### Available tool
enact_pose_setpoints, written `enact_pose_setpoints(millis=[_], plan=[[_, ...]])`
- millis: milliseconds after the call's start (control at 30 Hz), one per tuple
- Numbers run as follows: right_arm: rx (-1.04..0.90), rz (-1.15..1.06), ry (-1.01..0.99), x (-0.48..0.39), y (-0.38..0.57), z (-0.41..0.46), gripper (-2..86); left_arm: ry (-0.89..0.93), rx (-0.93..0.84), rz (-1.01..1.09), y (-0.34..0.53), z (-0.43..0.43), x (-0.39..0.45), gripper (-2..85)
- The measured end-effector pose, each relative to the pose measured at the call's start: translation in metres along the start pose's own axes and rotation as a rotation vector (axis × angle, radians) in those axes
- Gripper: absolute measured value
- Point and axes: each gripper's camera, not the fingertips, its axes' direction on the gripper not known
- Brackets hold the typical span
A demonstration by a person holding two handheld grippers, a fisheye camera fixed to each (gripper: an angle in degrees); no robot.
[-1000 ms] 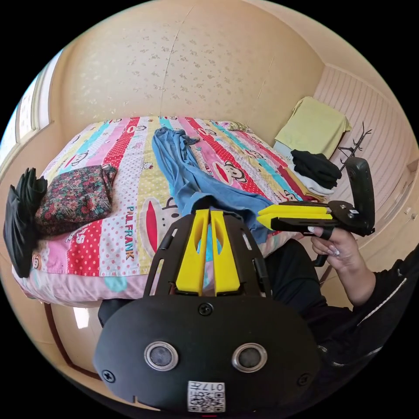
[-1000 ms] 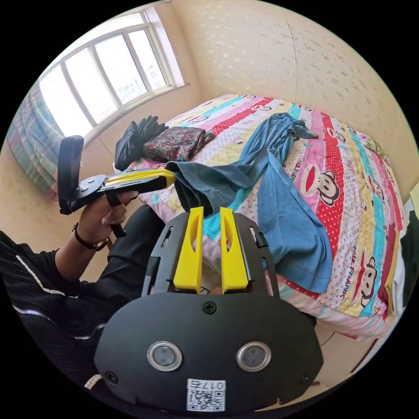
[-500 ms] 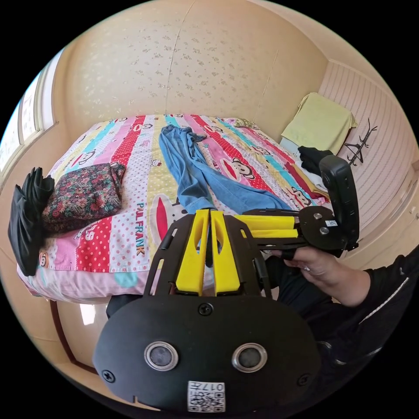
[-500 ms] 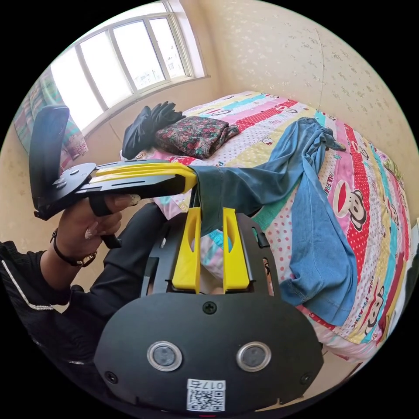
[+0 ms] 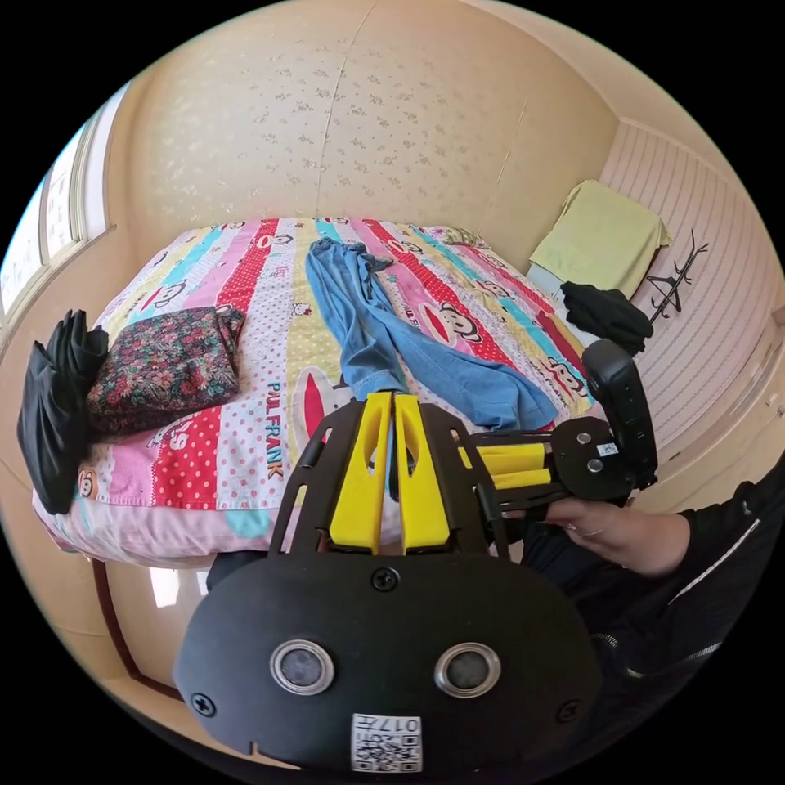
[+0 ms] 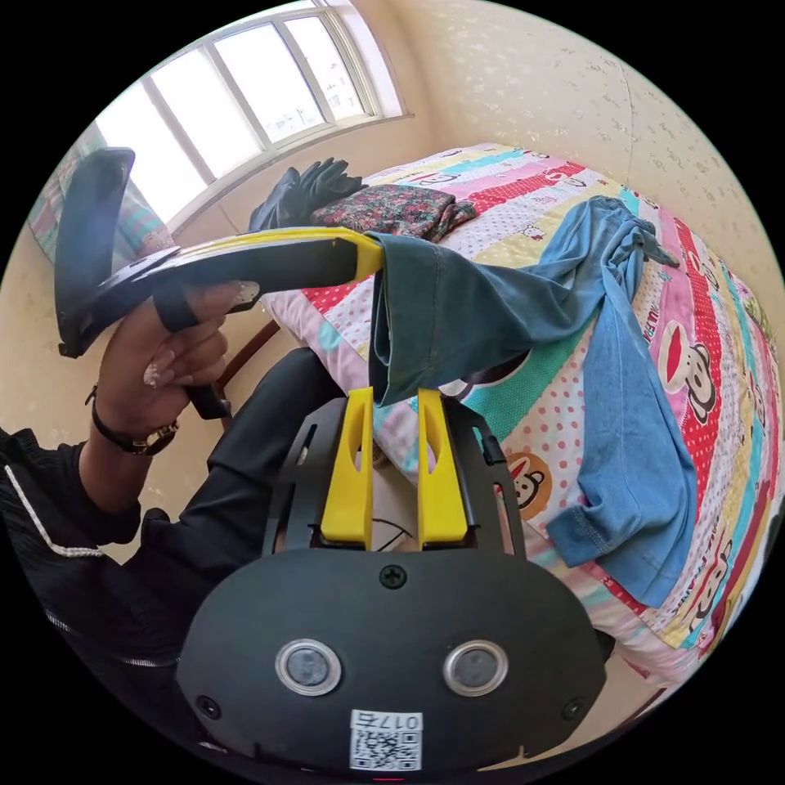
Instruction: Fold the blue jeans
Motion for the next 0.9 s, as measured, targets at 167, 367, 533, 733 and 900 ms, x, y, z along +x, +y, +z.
enact_pose_setpoints(millis=[167, 367, 533, 733, 900], plan=[[0.036, 0.038, 0.126, -0.008, -0.004, -0.009, 3.5, -0.045, -0.008, 0.02, 0.003, -0.007, 0.0, -0.8], [0.097, 0.055, 0.166, -0.009, 0.009, -0.055, 1.7, -0.153, -0.053, 0.006, 0.027, -0.03, -0.021, 0.4], [0.089, 0.021, 0.19, -0.019, 0.008, -0.084, 1.2, 0.008, -0.115, 0.027, 0.042, -0.03, -0.021, 6.1], [0.157, -0.033, 0.181, -0.033, -0.011, -0.132, 1.0, 0.055, 0.006, 0.122, 0.039, -0.019, 0.037, 12.4], [0.16, -0.067, 0.21, -0.043, -0.021, -0.152, 1.0, 0.096, 0.059, 0.071, 0.027, -0.009, 0.049, 12.4]])
